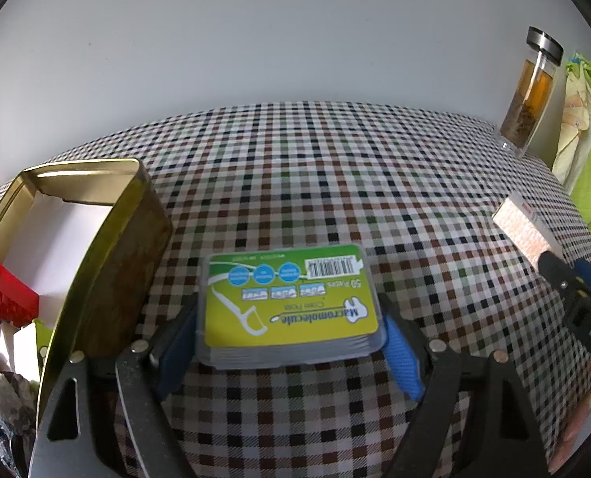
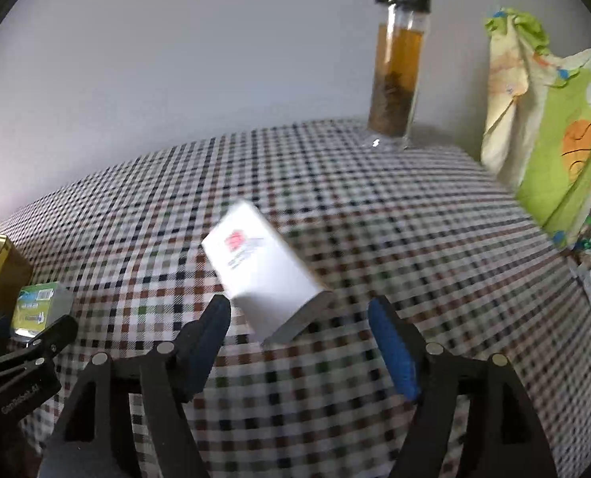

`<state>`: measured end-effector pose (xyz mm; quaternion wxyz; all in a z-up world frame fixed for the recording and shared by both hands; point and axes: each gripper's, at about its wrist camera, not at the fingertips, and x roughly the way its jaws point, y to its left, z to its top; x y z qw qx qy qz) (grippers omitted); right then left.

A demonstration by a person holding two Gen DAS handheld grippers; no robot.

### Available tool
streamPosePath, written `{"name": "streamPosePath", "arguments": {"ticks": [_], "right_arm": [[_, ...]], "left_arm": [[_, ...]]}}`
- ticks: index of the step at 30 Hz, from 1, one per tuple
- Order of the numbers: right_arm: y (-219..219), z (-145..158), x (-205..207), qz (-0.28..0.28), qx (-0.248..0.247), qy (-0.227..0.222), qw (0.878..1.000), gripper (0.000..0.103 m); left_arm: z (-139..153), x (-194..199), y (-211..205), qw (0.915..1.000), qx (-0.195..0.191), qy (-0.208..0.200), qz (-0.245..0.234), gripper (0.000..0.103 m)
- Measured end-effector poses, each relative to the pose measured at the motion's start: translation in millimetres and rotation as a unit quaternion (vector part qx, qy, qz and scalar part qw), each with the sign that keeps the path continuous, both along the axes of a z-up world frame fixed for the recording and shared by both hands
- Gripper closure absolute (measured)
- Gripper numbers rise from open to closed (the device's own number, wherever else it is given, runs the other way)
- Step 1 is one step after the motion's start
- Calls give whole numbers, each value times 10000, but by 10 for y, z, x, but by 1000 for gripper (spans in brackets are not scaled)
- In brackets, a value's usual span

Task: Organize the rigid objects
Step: 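Grasp the green floss box with the left tool while the right tool grasps the white box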

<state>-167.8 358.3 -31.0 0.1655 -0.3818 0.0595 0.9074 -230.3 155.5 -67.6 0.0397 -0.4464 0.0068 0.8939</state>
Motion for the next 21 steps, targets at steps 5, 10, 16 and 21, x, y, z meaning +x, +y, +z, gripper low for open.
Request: {"name": "streamPosePath", "arguments": {"ticks": [5,10,16,21], "right_arm": [[136,63,2,-84,-16,67,9999,27],[268,70,-228,134,-72,-91,9998,26],[265,79,-411,439,-120,-97,9989,26],[81,-50,-514,793,-15,-338,9963,26]], "left_arm": [[-1,3,-14,10000,1,-1,-4,20],[-2,7,-15,10000,-9,1,-1,20],[-17,-18,28,10000,-27,1,0,20],[-23,-36,50,10000,-35,1,0,20]]}}
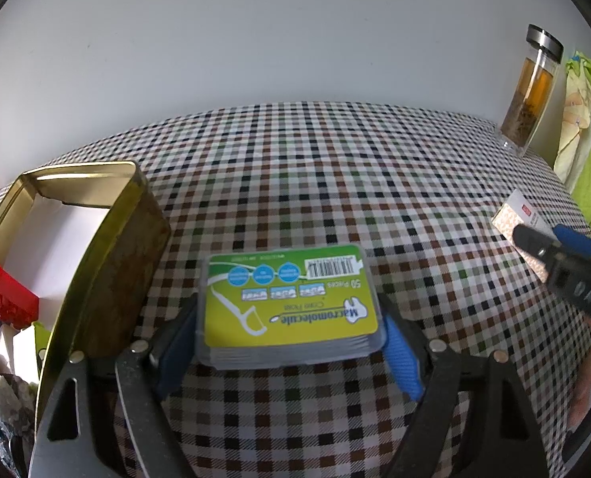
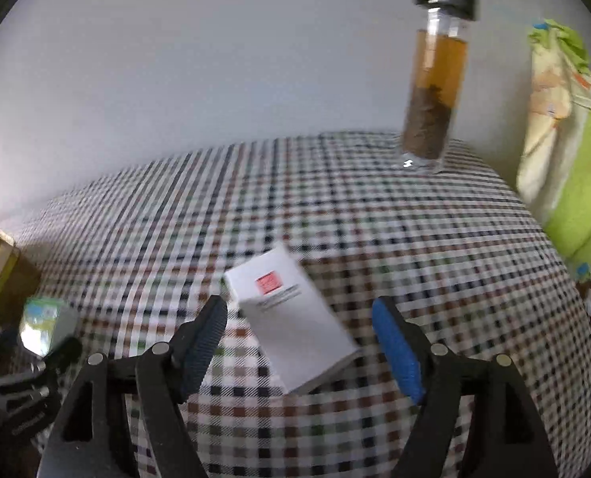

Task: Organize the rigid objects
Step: 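Grasp the green floss box with the left tool while the right tool grasps the white box, then carry the floss box with the left tool while the right tool carries the white box toward the tin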

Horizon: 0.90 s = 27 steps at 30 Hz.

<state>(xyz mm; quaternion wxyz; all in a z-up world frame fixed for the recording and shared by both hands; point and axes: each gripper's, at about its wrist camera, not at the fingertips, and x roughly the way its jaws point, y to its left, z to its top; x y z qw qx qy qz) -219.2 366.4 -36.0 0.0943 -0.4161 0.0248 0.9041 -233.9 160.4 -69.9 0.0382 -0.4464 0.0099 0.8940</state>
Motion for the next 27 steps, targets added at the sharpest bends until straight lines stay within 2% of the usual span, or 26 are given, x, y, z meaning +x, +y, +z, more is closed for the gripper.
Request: {"name": "streamPosePath", "arguments": {"ticks": [2,4,5,6,19,27], "right_arm": [[0,-54,-37,39,-9,-102,9999,26],[-17,-98,-31,51,-26,-155,9999,34],[-7,-110,-37,58,-26,-172,9998,51],[-1,-114,-34,103,-118,-145,9998,58],[-460,-123,348,580,41,-21,9983,58],[-562,-9,611,706,1,490,9963,58]], "left_arm": [[-1,-1,0,10000,1,0,0,20],[-1,-1,-2,10000,4,4,-1,21],[-9,-13,10,10000,3,6,-5,21],[-10,-13,10,10000,9,7,-10,21],[5,111,-78,10000,23,71,-60,21],[45,267,-150,9997,25,225,10,21]]}}
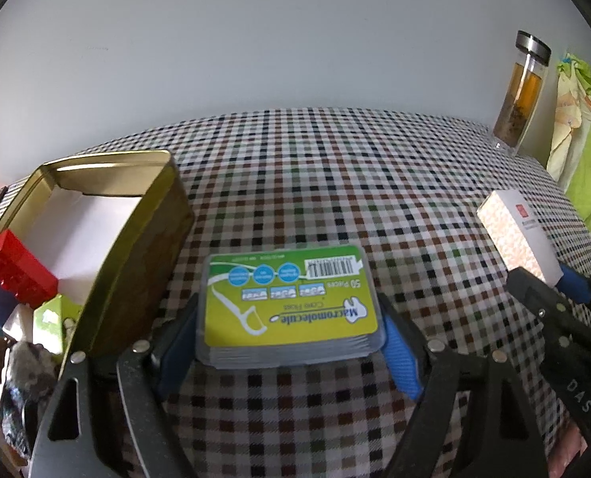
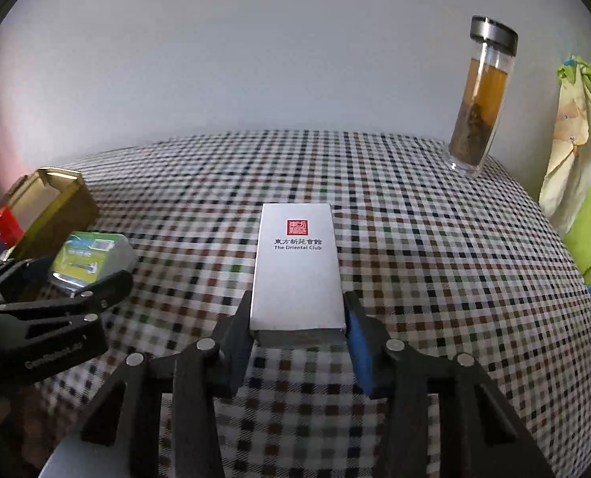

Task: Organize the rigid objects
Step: 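Carry the floss box with the left tool while the right tool carries the white box toward the tin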

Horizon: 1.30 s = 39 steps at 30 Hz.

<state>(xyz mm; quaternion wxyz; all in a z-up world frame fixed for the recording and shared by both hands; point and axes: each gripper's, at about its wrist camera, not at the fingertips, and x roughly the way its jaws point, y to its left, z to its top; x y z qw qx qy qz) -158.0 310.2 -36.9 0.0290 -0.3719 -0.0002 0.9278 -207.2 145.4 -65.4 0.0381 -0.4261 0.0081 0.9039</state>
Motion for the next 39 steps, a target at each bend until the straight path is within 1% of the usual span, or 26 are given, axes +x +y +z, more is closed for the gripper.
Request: {"name": "streamPosePath", "arguments": {"ticks": [6,17,24,33,39], "right_arm": [[-44,94,147,125,-100,352,9993,58],[-147,145,305,103,-121,597,9981,58],[-227,179,418,90,-135,696,9974,58],[-343,222,550,153,-71,899,9958,58],[-363,242,635,157,-146,1026,9945,58]], "left_arm": [[39,111,28,9996,-161,214,-50,21],[89,351,0,9987,-213,437,-155,21],[93,433,-43,9983,-139,537,-158,21],[131,606,-149,9973,-151,697,-157,21],[169,720,-170,9961,-180,851,-135,21]]}}
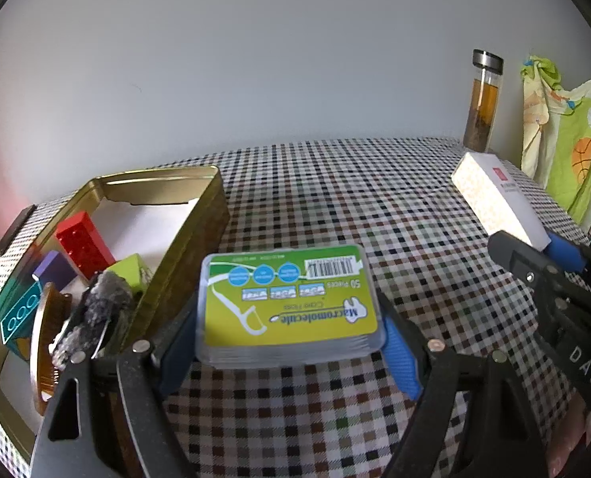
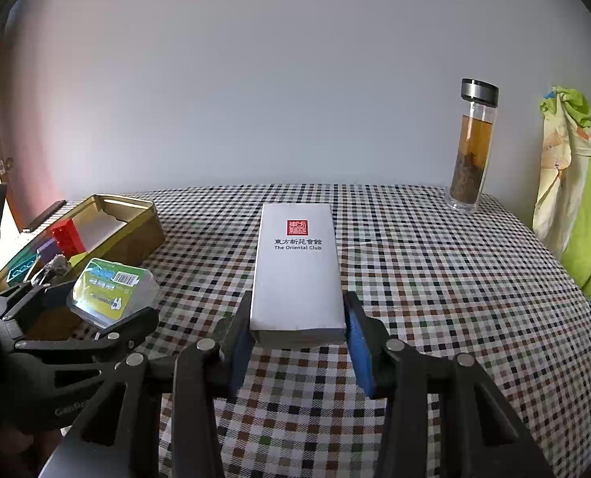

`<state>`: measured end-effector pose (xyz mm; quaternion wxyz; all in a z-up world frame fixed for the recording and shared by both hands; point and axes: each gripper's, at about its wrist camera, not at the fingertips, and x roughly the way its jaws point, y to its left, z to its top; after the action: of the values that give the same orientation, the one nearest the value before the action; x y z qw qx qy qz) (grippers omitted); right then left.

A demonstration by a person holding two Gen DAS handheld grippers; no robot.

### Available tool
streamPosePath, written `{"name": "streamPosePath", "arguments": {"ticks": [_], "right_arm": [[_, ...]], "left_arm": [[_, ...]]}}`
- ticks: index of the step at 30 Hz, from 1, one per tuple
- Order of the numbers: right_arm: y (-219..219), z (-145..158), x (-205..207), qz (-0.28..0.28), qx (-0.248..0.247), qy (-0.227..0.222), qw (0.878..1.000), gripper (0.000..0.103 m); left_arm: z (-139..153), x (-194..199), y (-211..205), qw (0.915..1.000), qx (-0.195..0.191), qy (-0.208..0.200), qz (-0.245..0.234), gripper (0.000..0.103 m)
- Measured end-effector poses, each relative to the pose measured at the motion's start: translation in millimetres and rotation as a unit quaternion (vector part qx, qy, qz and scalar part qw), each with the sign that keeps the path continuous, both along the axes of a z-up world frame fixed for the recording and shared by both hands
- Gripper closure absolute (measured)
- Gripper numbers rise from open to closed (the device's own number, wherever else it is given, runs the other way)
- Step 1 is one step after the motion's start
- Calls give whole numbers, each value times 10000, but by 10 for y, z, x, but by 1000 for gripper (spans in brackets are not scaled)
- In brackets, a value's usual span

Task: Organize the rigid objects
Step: 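Carry the floss box with the left tool while the right tool carries the white box toward the tin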

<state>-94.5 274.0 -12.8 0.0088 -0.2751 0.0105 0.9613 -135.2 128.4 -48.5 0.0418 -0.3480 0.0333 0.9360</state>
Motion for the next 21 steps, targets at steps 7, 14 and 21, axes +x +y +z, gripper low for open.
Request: {"name": "streamPosePath", "arguments": {"ticks": [7,14,21], "right_arm": [[-39,61,153,-41,0,350,9994,58],[-83,111,215,11,-52,598,9982,58],[-236,131,202,153,-41,606,9980,58]], "left_arm": [[129,293,-98,9983,108,578,57,21],[236,550,-206,9952,138,968,14,21],[396,717,-344,9924,155,1215,84,21]]}}
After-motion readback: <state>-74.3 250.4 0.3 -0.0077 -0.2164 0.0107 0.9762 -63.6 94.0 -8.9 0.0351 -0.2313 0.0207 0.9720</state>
